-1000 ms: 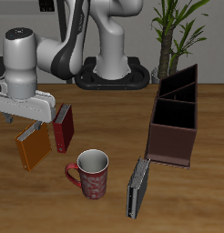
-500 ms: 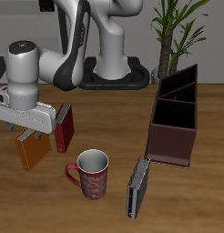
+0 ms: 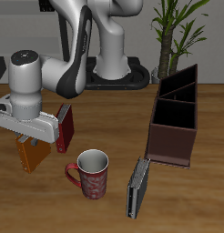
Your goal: Place the orange book into the left desk caddy's left compartment and place the striped book into the left desk caddy's right compartment and place the red book into the left desk caddy's right compartment
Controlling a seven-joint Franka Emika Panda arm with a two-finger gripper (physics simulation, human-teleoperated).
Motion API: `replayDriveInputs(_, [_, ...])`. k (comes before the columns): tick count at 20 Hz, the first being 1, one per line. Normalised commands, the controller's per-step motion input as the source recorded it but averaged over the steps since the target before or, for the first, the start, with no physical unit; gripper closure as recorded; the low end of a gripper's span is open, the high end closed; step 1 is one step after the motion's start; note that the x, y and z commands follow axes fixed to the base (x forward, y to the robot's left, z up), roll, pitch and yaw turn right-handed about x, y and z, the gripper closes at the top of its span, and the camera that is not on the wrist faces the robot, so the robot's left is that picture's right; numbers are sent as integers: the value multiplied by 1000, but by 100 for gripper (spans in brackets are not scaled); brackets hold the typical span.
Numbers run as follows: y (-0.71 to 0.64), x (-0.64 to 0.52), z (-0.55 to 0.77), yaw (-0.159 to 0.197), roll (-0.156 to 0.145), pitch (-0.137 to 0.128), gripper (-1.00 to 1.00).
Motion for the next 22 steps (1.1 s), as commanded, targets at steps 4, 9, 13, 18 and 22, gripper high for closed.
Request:
replayDriveInputs(4, [94,38,182,8,9,-31,100])
replayDriveInputs(9, [-113,-81,591,20,-37,-71,100])
replayDriveInputs(13, [-4,-301,951,32,-86,-149,100])
replayDriveInputs(18, [134,-309,627,-56,-69,-74,100])
replayDriveInputs(22, [153,-352,492,-3,-42,-54,100])
